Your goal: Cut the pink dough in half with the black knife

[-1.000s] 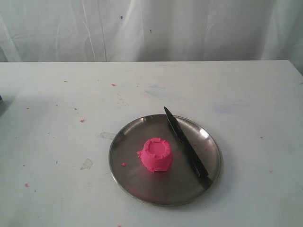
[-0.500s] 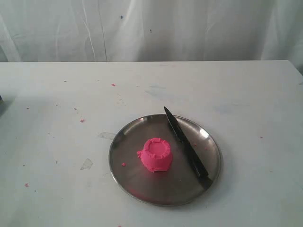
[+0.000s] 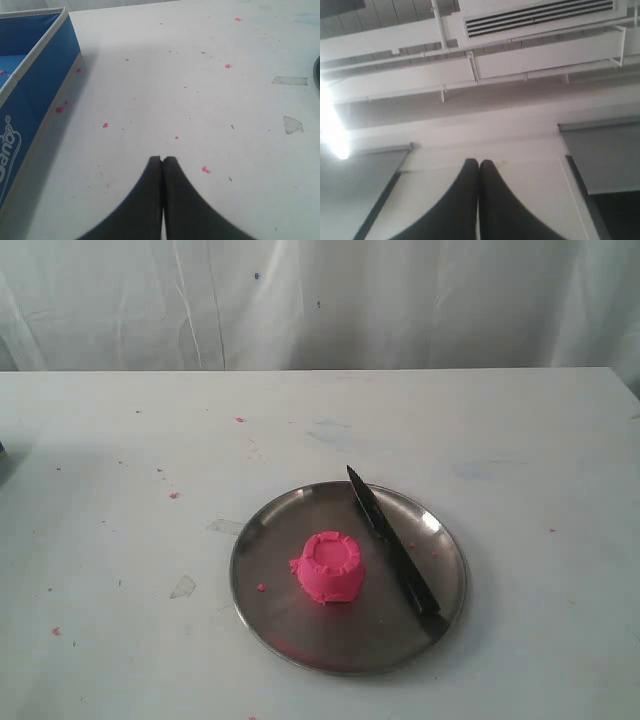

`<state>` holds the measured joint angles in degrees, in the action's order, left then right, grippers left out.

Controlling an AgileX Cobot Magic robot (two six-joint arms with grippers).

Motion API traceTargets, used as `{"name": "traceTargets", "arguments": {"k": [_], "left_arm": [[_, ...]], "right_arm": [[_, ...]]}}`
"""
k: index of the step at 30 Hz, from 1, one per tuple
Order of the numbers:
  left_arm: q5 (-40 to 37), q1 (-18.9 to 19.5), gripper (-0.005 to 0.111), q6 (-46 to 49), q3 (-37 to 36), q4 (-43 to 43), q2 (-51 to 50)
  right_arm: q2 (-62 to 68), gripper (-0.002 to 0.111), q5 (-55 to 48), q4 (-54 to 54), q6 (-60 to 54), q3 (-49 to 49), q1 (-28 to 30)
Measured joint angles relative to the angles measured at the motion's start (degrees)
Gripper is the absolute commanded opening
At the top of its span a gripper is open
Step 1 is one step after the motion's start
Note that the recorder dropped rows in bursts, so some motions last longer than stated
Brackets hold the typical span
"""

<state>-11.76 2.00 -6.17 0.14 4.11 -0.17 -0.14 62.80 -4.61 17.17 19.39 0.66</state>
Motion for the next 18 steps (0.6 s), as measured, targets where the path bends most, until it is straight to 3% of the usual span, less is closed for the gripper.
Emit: {"name": "traceTargets", "arguments": {"k": [5, 10, 14, 18], "left_arm": [[0.00, 0.00, 0.000, 0.00, 0.00, 0.00, 0.00], [0.00, 0.00, 0.000, 0.00, 0.00, 0.00, 0.00], [0.00, 0.00, 0.000, 0.00, 0.00, 0.00, 0.00], [0.00, 0.00, 0.000, 0.00, 0.00, 0.00, 0.00]], "right_arm": [[0.00, 0.000, -19.56, 0.12, -10.06, 4.10, 0.00], [2.08, 0.000, -47.11, 0.12, -25.21, 4.49, 0.00], [7.63, 0.000, -62.10, 0.12, -27.42, 4.49, 0.00], [12.88, 0.000, -66.82, 0.72, -22.03, 4.49, 0.00]]}}
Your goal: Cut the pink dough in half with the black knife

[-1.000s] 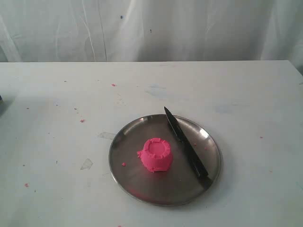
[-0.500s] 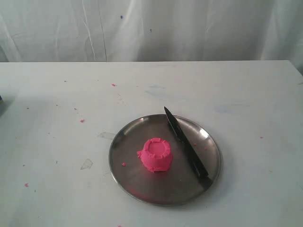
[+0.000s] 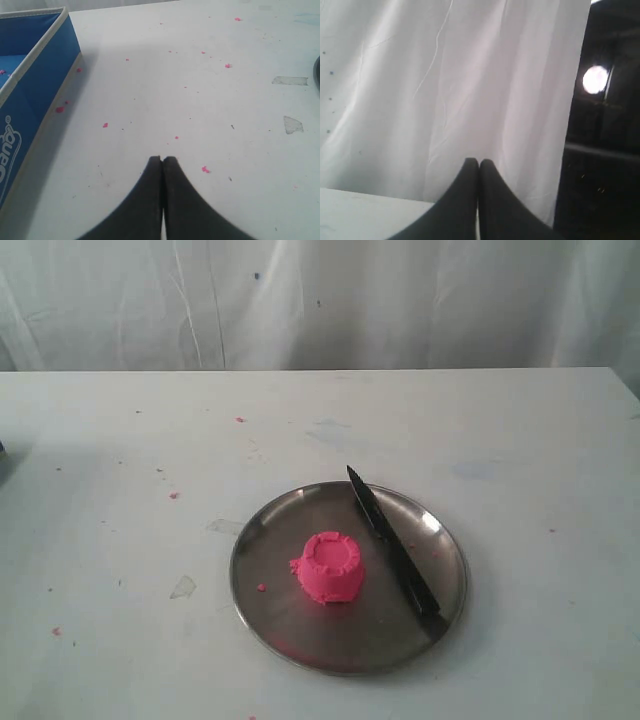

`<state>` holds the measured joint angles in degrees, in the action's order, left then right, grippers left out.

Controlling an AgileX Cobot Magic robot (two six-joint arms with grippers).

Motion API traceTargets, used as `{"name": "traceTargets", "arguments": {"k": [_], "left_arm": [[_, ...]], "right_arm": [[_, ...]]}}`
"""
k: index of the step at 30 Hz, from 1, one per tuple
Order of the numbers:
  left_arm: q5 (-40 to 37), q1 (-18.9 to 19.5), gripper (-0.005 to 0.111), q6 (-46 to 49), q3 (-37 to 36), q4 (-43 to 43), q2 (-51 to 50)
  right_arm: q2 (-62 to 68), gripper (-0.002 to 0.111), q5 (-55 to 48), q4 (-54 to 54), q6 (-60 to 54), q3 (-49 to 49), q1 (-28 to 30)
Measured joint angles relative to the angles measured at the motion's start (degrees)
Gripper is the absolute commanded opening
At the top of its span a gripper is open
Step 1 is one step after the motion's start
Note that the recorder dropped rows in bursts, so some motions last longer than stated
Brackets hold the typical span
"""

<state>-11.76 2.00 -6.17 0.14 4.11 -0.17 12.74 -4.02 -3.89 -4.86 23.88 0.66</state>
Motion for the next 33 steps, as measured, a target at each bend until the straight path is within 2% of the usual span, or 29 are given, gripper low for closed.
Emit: {"name": "traceTargets", "arguments": {"k": [6, 18, 23, 33], "left_arm": [[0.00, 0.00, 0.000, 0.00, 0.00, 0.00, 0.00], [0.00, 0.00, 0.000, 0.00, 0.00, 0.00, 0.00], [0.00, 0.00, 0.000, 0.00, 0.00, 0.00, 0.00], [0.00, 0.00, 0.000, 0.00, 0.00, 0.00, 0.00]], "right_arm": [[3.49, 0.000, -0.63, 1.29, 9.79, 0.00, 0.00], [11.53, 0.000, -2.71, 1.52, 11.11, 0.00, -1.29], [17.35, 0.000, -6.25, 1.52, 10.12, 0.25, -7.09], [33.28, 0.000, -19.33, 1.86, 5.59, 7.94, -23.78]]}}
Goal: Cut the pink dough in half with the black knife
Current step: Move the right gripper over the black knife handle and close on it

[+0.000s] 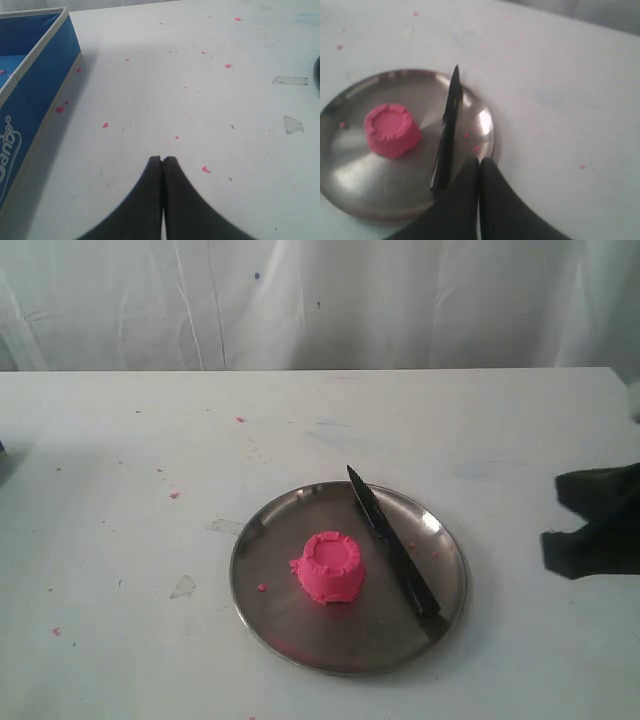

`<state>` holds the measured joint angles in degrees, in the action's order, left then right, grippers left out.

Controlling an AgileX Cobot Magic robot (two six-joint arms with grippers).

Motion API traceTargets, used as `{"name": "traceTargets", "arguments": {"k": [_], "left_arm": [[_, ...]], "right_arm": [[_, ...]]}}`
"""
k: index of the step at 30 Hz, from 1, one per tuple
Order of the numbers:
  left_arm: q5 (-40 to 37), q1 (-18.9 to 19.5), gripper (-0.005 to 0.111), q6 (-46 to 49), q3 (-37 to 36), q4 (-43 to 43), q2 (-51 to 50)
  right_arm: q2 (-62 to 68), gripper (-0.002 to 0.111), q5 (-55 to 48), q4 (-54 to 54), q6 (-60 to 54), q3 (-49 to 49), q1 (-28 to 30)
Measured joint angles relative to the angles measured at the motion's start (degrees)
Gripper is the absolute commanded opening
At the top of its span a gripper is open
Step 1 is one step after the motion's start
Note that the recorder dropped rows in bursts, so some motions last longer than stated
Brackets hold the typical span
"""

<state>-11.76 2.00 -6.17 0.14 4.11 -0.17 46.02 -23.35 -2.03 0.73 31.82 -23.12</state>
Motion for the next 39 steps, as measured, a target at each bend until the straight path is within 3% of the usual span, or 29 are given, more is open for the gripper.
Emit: {"name": "traceTargets", "arguments": {"k": [9, 21, 30, 39], "left_arm": [[0.00, 0.00, 0.000, 0.00, 0.00, 0.00, 0.00], [0.00, 0.00, 0.000, 0.00, 0.00, 0.00, 0.00], [0.00, 0.00, 0.000, 0.00, 0.00, 0.00, 0.00], [0.00, 0.00, 0.000, 0.00, 0.00, 0.00, 0.00]], "right_arm": [[23.46, 0.000, -4.81, 1.37, -0.11, 8.71, -7.39], [39.93, 0.000, 9.11, 1.52, -0.11, 13.75, -7.74], [46.09, 0.032, 6.26, -2.77, -0.36, 13.95, -7.74], [50.59, 0.034, 9.19, -2.77, -0.36, 13.95, -7.74]]}}
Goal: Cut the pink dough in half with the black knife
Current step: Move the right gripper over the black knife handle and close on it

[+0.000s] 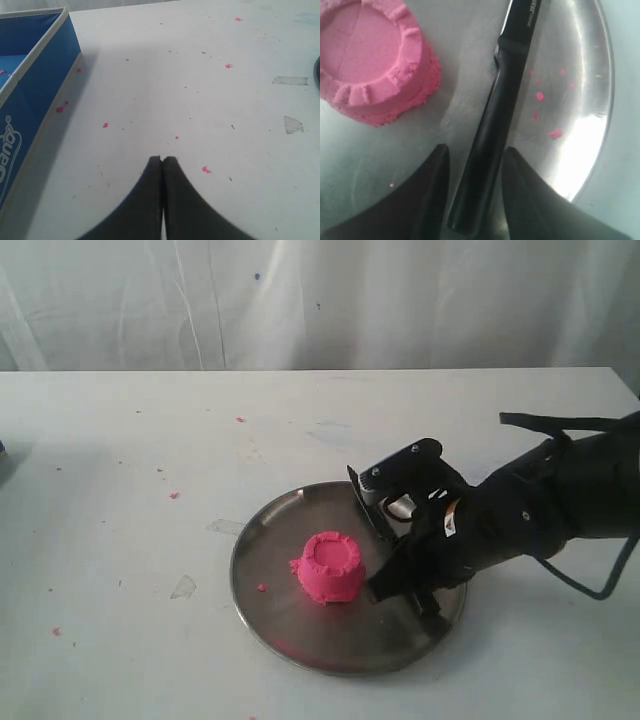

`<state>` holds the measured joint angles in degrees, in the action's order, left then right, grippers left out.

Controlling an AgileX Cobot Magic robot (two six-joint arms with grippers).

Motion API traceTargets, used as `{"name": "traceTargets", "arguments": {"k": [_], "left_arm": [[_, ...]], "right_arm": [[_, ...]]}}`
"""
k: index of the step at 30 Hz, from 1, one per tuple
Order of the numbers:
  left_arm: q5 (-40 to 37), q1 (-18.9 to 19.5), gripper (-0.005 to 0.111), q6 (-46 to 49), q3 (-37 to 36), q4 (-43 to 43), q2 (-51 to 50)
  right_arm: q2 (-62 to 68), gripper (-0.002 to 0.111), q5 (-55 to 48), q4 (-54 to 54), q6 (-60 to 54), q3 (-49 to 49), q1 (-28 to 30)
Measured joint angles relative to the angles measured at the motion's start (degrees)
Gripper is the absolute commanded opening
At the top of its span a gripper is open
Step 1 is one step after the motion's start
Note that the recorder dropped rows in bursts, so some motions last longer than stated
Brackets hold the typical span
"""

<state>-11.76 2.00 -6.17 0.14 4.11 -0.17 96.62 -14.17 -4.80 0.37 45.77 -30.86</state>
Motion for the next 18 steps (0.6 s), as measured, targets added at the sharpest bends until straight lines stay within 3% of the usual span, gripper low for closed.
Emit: {"name": "traceTargets", "arguments": {"k": [18], "left_arm": [[0.00, 0.00, 0.000, 0.00, 0.00, 0.00, 0.00]], "right_arm": [[3.95, 0.034, 2.65, 0.00, 0.00, 1.07, 0.00]]}}
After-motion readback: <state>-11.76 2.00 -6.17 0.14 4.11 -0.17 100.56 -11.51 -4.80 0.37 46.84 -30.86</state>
